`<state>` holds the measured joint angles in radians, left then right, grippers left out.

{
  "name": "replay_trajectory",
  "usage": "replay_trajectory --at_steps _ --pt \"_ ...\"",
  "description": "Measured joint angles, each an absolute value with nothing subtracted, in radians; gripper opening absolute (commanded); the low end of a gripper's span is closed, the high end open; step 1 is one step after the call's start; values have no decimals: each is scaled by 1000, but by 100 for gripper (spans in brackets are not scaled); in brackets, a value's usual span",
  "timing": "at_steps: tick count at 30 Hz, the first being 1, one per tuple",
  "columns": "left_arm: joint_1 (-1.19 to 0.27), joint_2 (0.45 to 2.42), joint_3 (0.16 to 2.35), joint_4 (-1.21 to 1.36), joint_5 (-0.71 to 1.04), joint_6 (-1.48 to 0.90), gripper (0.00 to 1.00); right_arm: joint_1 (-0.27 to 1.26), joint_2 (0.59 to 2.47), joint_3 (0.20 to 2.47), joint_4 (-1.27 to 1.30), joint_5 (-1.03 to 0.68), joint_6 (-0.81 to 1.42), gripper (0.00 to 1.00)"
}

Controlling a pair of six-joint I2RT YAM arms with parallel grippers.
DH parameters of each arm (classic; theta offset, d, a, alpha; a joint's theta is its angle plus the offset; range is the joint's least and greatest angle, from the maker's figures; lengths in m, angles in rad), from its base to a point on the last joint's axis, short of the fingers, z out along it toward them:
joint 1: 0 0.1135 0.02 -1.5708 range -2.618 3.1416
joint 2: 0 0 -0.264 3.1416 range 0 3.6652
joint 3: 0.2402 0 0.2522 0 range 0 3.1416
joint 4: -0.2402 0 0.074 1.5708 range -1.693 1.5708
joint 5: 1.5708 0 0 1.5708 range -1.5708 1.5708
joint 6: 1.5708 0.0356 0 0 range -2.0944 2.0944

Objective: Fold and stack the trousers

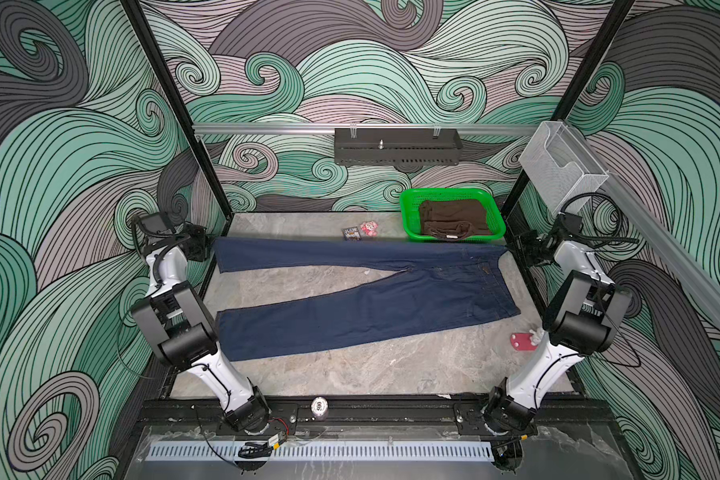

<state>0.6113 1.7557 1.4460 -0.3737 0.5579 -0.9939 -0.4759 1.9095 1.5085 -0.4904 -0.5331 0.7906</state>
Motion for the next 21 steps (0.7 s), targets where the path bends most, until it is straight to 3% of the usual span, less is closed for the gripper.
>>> replay_trajectory --at_steps 10,21 --pt "743 1380 1035 -344 595 -955 0 -504 1812 1396 -481 -504 650 0" --pt "823 1152 874 -372 622 -899 0 -526 1694 1298 -458 -464 561 0"
